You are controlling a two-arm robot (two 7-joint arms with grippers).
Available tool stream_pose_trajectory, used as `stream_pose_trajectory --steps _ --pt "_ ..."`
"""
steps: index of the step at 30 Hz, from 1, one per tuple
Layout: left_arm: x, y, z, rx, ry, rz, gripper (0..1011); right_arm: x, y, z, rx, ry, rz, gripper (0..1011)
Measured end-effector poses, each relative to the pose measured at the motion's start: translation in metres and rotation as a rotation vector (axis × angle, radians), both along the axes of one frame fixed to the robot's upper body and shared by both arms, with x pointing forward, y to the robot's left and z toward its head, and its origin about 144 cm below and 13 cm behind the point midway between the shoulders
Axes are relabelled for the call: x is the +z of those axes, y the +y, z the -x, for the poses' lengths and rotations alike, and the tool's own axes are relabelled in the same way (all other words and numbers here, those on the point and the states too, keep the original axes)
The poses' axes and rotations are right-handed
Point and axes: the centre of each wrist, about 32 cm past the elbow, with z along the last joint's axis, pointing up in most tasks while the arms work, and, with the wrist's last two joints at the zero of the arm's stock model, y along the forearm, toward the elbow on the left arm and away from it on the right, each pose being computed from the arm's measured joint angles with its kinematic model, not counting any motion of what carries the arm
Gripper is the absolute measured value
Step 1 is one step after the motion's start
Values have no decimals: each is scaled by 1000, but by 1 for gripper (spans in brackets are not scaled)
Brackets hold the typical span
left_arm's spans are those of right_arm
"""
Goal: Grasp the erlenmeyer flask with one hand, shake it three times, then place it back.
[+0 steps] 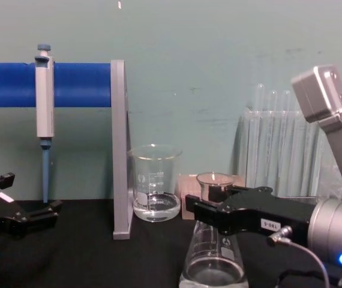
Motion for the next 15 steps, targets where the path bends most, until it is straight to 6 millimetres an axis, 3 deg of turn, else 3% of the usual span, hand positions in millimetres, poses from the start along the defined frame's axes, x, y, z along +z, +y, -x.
stream_pose_trajectory --steps 15 --pt "0 0 0 0 0 0 1001 0 0 -1 -4 2 7 449"
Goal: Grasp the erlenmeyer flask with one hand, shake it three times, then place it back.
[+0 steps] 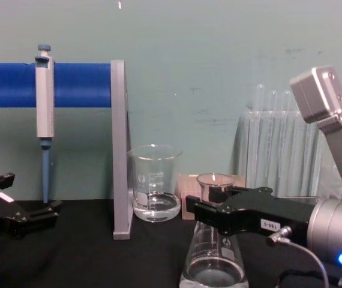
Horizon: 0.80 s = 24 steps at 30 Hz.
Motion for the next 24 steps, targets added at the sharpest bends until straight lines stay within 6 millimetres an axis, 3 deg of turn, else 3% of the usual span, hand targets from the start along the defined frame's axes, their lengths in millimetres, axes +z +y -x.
stream_pose_trajectory --steps 9,24 --pt "0 0 0 0 0 0 1001 0 0 0 -1 1 1 451" --pt "0 0 0 0 0 0 1001 0 0 0 -1 1 1 918"
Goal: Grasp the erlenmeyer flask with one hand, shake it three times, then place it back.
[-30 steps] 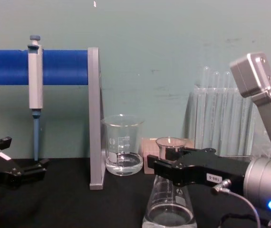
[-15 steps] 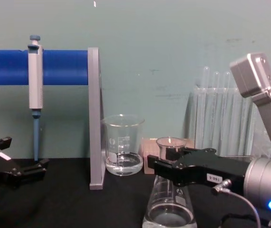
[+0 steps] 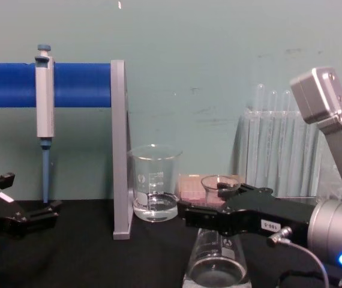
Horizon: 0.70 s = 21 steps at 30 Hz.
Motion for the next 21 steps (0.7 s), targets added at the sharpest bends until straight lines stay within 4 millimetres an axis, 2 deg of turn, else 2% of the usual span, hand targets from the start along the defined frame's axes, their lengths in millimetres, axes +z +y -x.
stream_pose_trajectory --steps 5,21 --pt "0 0 0 0 0 0 1001 0 0 0 0 0 0 1002" --pt "0 0 0 0 0 0 1001 -1 -2 1 4 1 1 1000"
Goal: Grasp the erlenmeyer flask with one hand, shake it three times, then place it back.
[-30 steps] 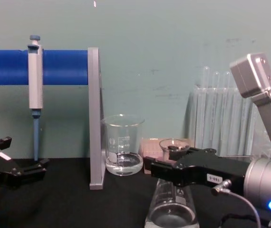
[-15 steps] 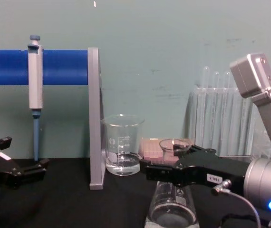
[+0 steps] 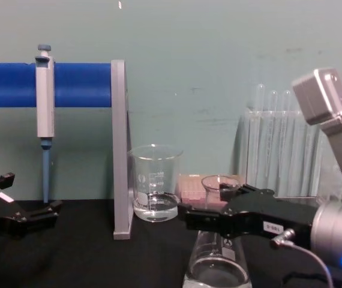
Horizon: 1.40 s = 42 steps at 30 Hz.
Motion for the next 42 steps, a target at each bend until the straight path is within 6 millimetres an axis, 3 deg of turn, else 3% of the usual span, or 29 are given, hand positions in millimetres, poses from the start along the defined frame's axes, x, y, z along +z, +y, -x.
stream_pose_trajectory --steps 27,42 --pt "0 0 0 0 0 0 1001 13 -49 44 26 0 15 1000" --pt "0 0 0 0 0 0 1001 28 -66 43 -133 -97 -32 1000"
